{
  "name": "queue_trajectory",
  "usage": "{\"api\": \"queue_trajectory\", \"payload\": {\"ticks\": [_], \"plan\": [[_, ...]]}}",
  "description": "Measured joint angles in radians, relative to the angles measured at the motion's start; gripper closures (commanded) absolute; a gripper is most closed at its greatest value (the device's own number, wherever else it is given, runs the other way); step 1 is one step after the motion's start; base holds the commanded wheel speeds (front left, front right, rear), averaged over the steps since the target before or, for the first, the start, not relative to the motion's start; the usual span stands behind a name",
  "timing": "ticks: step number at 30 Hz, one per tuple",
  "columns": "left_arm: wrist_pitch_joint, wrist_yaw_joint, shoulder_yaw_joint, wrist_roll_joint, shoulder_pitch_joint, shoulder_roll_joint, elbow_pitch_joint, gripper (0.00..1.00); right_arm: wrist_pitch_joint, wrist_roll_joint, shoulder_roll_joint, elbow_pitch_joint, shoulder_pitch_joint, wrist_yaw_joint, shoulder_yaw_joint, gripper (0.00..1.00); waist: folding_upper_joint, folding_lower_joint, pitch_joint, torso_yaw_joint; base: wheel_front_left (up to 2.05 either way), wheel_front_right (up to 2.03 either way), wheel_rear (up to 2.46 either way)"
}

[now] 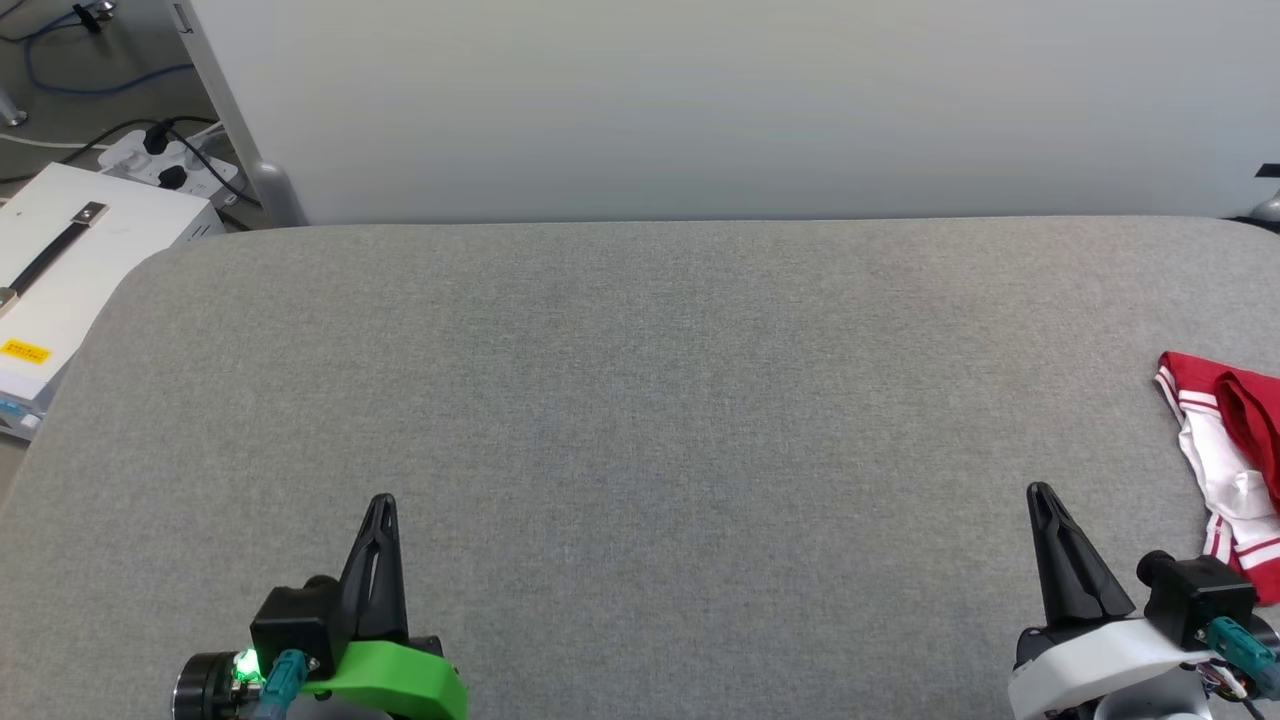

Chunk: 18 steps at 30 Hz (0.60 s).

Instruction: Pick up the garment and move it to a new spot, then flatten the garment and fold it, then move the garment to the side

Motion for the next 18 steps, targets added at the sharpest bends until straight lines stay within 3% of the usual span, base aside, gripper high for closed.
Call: {"api": "queue_trajectory", "payload": {"ticks": [18], "plan": [[0.035,-0.001,0.011,0.026,-0.001,-0.003,-0.012,1.00,0.034,-0.030,0.009,-0.017,-0.001,0.000,-0.002,1.00,0.0000,0.0000,-0.001,0.000,0.00,0.00,0.00]]}}
